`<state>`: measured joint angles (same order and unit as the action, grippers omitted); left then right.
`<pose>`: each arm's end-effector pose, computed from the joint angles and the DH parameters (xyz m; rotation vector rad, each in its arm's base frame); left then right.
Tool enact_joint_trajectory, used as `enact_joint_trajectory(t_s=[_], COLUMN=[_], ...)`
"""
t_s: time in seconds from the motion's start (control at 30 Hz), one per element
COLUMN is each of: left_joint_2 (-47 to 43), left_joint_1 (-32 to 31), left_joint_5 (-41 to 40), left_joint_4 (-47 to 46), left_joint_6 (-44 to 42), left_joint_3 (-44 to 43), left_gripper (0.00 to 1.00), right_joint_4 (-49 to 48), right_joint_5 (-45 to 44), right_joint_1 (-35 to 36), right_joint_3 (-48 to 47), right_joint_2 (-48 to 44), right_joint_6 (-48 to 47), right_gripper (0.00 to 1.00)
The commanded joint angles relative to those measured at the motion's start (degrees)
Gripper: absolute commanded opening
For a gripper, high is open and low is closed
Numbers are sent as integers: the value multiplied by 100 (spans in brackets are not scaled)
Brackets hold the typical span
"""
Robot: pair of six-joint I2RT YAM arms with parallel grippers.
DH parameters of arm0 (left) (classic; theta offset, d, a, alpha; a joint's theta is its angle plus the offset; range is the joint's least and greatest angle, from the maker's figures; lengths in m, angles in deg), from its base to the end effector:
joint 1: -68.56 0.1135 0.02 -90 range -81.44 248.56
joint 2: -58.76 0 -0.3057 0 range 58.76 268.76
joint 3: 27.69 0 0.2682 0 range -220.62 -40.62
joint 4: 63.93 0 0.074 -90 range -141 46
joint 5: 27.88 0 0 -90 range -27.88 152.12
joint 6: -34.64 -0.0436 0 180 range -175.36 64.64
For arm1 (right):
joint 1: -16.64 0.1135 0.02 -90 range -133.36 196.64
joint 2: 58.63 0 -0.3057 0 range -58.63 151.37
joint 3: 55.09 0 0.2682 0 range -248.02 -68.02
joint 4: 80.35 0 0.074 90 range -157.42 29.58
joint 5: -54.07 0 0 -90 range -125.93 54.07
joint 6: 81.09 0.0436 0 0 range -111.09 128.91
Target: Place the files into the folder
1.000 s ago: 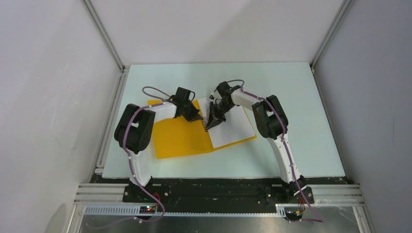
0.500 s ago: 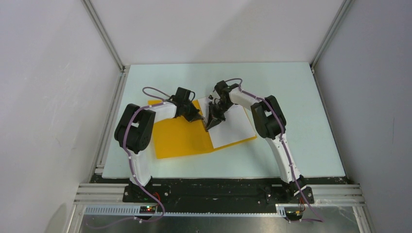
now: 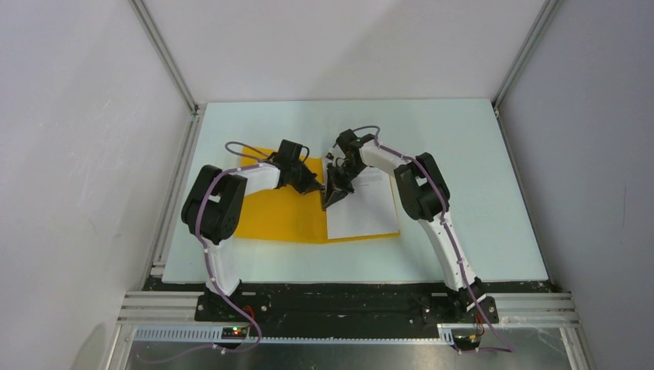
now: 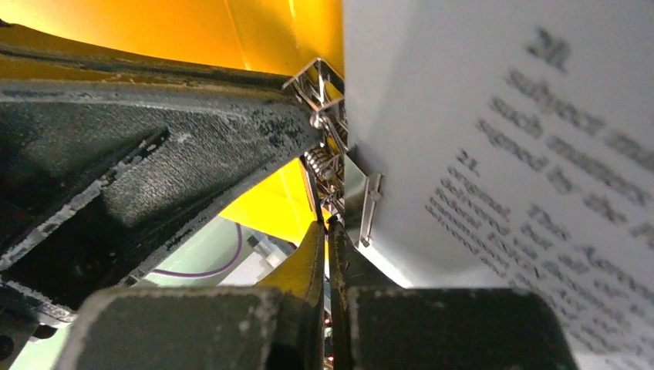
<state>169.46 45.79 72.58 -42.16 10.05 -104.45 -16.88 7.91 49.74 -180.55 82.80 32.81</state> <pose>0.3809 -0.1685 0.1532 -0.9219 2.5745 -0.7665 0.4327 0.3181 0.1266 0.3198 -2.7101 -1.0846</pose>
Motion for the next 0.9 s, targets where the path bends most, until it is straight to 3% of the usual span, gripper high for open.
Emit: enact_joint_trajectory(t_s=[0.0, 0.17, 0.23, 0.27, 0.33, 0.4, 0.57, 0.7, 0.87], left_joint_2=[566, 355, 135, -31, -294, -550, -1230, -1891, -2817], left_joint_1=[-324, -317, -305, -293, -221, -156, -38, 163, 1075], left_joint_5=[-92, -106, -56, -32, 34, 107, 229, 299, -175], left_joint_4=[545, 544, 548, 544, 550, 559, 644, 743, 1447], left_joint_6=[319, -29, -315, -431, -763, -1108, -2163, -3209, -4128], left_joint_3=[373, 157, -38, -188, -407, -572, -821, -922, -760], left_gripper=[0, 0, 12, 25, 41, 53, 70, 75, 81], right_joint_4=[-934, -943, -877, -789, -717, -644, -533, -642, -577], right_joint_5=[161, 331, 280, 207, -7, -112, -228, -112, -258], right_joint_1=[189, 47, -84, -177, -335, -485, -720, -832, -1053], right_joint_3=[244, 330, 326, 314, 303, 314, 397, 444, 513], right_joint_2=[401, -135, -371, -437, -637, -778, -1036, -1280, -1840], right_joint_6=[182, 279, 187, 76, -50, -178, -480, -604, -1319], right_gripper=[0, 12, 18, 22, 37, 42, 44, 45, 50])
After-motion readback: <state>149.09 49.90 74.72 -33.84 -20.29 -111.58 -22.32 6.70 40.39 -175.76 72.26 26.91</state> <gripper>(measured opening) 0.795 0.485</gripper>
